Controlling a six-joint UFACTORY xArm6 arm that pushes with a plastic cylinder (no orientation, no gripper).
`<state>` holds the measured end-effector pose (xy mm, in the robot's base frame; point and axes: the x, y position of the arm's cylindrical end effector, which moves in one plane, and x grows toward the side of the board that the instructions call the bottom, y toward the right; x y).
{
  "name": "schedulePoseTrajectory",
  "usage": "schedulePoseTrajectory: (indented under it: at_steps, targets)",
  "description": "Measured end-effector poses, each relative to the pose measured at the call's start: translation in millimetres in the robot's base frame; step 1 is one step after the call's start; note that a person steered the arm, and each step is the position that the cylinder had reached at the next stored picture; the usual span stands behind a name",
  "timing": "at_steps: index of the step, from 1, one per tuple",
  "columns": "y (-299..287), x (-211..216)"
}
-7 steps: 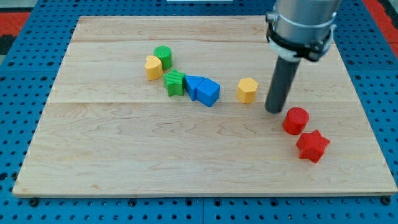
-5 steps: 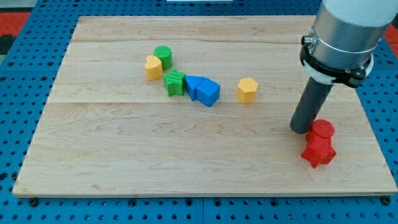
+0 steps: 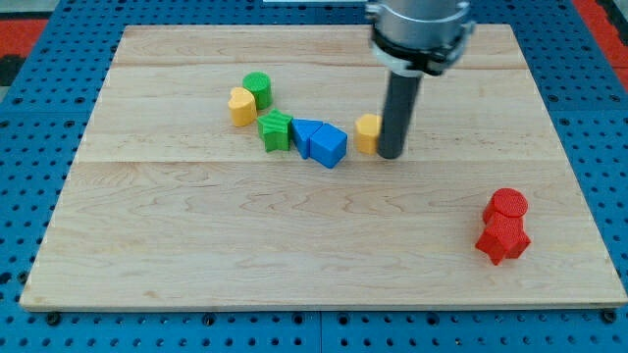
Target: Slide the hexagon in between the heart and green star
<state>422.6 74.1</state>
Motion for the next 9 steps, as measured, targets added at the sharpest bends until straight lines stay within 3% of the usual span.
schedulePoseTrajectory:
  at_steps: [5, 6, 7, 9]
  targets:
    - [-57.3, -116.2]
    - [-144.5, -77.7]
    - [-202.2, -68.9]
    - [-244.5, -90.5]
